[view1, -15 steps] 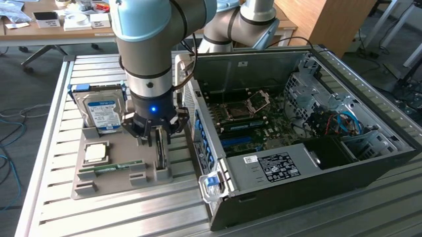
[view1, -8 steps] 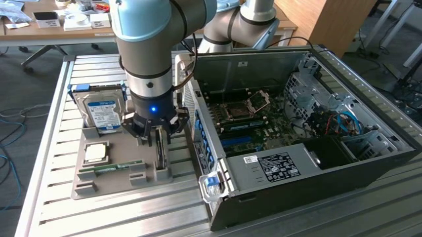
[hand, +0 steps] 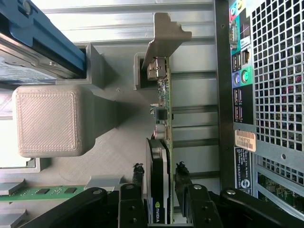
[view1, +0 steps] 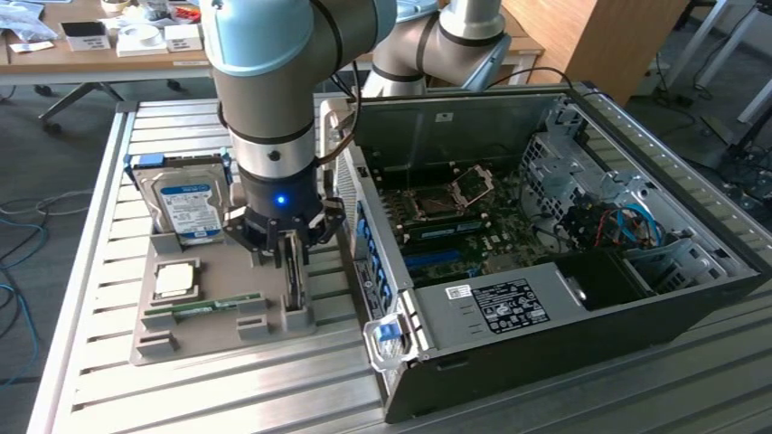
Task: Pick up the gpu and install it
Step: 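Pick up the gpu and move the gpu toward the slot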
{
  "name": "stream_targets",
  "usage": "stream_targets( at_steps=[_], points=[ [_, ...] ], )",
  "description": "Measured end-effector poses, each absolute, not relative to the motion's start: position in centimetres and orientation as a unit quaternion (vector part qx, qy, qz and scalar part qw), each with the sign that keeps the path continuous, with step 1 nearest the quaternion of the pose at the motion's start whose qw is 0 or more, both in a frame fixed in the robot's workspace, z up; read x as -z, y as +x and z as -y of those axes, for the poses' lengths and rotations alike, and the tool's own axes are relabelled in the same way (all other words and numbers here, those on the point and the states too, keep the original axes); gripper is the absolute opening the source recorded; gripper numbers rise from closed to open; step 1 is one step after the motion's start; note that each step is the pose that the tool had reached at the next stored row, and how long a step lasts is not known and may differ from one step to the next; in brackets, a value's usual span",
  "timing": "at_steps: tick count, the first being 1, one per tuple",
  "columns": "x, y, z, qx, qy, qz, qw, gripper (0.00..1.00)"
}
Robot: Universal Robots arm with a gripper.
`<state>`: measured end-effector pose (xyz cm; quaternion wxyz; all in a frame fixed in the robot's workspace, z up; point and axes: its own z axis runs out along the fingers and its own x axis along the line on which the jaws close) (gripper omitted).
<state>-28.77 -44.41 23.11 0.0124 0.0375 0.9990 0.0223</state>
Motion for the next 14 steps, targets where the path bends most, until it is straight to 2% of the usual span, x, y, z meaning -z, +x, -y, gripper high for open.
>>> stream_targets(
  at_steps=[14],
  points=[
    [-23.11, -28.87, 44.41, -0.022, 0.037, -0.999, 0.012, 0.41]
  ],
)
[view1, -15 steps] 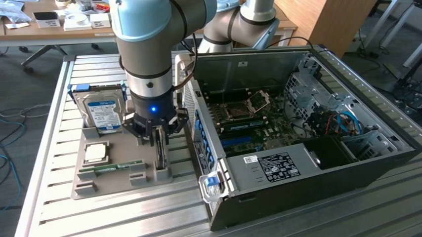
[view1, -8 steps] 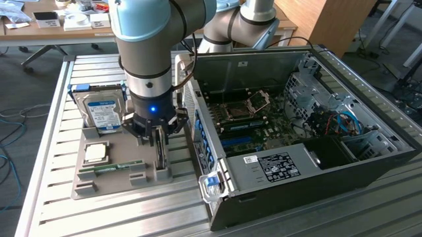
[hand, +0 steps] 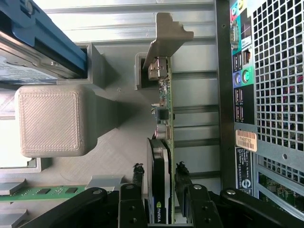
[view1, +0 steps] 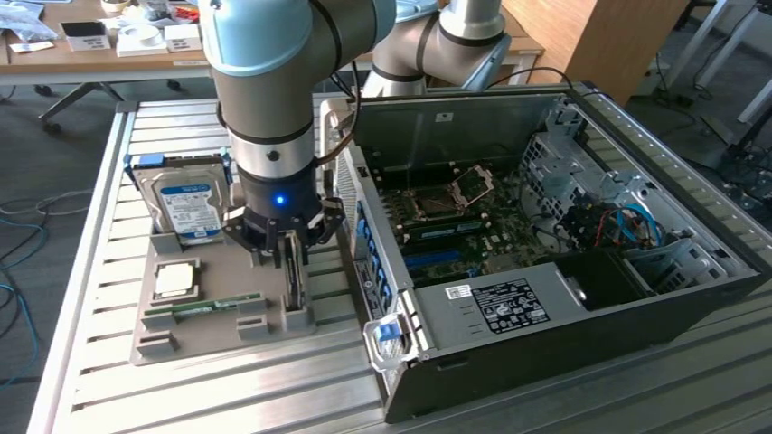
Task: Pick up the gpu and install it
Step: 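Pick up the gpu and move the gpu toward the slot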
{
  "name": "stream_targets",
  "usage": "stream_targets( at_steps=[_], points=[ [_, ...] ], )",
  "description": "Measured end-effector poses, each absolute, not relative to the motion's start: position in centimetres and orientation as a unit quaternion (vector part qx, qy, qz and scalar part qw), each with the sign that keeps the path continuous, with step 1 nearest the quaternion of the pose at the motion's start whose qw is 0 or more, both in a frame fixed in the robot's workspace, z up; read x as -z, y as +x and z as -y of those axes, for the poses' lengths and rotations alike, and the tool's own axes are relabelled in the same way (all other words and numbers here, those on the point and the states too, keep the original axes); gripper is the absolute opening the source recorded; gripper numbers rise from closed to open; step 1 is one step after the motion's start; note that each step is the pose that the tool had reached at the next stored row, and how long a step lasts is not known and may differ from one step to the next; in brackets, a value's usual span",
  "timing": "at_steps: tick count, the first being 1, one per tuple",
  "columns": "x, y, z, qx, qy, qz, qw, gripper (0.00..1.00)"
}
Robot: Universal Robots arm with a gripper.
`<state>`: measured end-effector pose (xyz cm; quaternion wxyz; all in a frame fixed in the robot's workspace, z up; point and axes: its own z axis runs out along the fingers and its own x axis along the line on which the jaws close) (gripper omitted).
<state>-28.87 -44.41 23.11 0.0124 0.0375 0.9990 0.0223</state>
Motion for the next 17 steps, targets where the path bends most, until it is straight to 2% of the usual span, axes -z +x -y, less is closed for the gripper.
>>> stream_targets(
  at_steps=[5, 7, 17],
  points=[
    [-23.11, -28.87, 44.41, -0.022, 0.037, -0.999, 0.012, 0.39],
    [-23.11, -28.87, 44.41, -0.022, 0.037, -0.999, 0.012, 0.27],
    [-23.11, -28.87, 44.41, -0.022, 0.037, -0.999, 0.012, 0.27]
  ],
)
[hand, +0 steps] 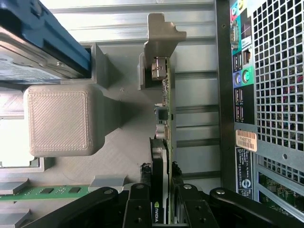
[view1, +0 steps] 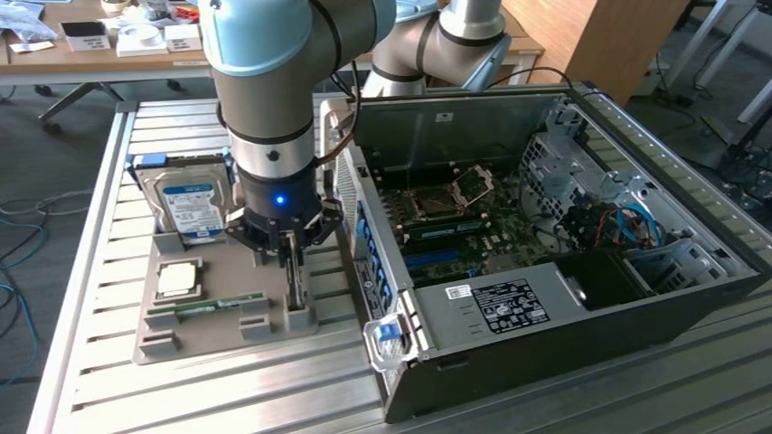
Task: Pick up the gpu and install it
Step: 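Pick up the gpu and move the gpu toward the slot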
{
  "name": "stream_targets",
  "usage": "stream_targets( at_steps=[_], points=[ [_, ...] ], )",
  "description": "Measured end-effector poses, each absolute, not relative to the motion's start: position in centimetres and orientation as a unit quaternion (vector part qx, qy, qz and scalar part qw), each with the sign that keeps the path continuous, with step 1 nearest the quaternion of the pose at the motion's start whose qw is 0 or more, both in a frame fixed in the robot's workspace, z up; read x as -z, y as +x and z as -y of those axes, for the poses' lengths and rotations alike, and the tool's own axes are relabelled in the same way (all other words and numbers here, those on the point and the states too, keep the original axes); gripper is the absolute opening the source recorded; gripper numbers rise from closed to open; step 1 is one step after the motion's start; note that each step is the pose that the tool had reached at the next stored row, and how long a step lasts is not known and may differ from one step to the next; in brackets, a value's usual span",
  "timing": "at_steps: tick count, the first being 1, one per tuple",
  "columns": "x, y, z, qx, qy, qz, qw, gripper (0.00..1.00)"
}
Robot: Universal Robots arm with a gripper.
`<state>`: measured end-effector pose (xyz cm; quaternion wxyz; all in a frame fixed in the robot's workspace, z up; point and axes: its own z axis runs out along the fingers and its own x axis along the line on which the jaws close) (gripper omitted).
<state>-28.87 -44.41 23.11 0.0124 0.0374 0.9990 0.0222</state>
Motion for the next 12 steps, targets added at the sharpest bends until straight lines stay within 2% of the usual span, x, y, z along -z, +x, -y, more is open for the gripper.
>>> stream_targets(
  at_steps=[12],
  points=[
    [-23.11, -28.87, 44.41, -0.023, 0.033, -0.999, 0.012, 0.27]
  ],
)
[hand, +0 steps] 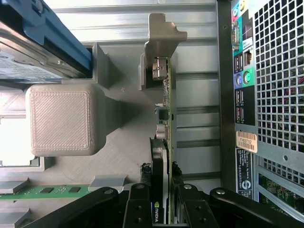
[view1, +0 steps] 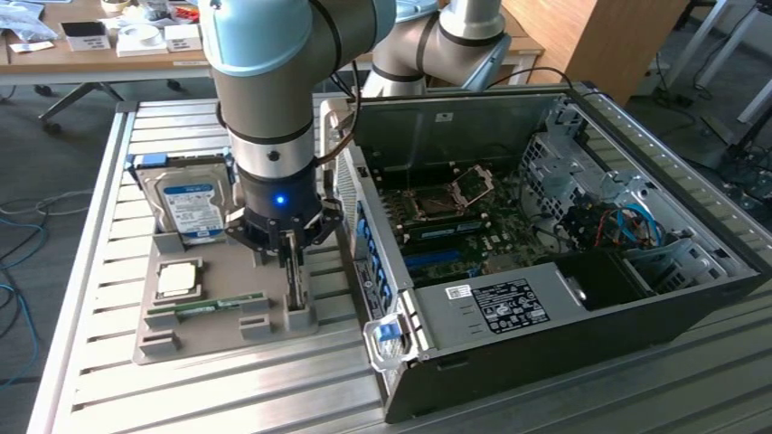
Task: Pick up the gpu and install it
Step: 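Pick up the gpu and move the gpu toward the slot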
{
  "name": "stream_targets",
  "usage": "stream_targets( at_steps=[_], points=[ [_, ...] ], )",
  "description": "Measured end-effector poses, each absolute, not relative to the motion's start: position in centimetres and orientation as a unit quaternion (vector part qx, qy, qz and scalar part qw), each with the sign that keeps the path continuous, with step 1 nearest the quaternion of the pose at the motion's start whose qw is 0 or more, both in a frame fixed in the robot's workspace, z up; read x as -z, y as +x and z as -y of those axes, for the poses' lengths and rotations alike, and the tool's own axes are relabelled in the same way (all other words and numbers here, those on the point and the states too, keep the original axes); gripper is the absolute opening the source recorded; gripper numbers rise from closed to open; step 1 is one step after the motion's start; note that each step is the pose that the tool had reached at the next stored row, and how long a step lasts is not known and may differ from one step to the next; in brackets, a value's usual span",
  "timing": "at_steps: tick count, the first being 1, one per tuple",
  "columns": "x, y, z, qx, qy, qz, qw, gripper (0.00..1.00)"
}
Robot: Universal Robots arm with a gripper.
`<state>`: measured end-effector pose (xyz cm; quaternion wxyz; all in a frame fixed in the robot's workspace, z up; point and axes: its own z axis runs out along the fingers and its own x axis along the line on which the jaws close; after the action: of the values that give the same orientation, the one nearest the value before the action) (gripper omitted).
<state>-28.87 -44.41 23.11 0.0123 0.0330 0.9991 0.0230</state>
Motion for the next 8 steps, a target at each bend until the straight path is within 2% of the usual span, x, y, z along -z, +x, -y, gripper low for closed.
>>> stream_targets(
  at_steps=[8],
  points=[
    [-23.75, -28.87, 44.41, -0.023, 0.033, -0.999, 0.012, 0.27]
  ],
)
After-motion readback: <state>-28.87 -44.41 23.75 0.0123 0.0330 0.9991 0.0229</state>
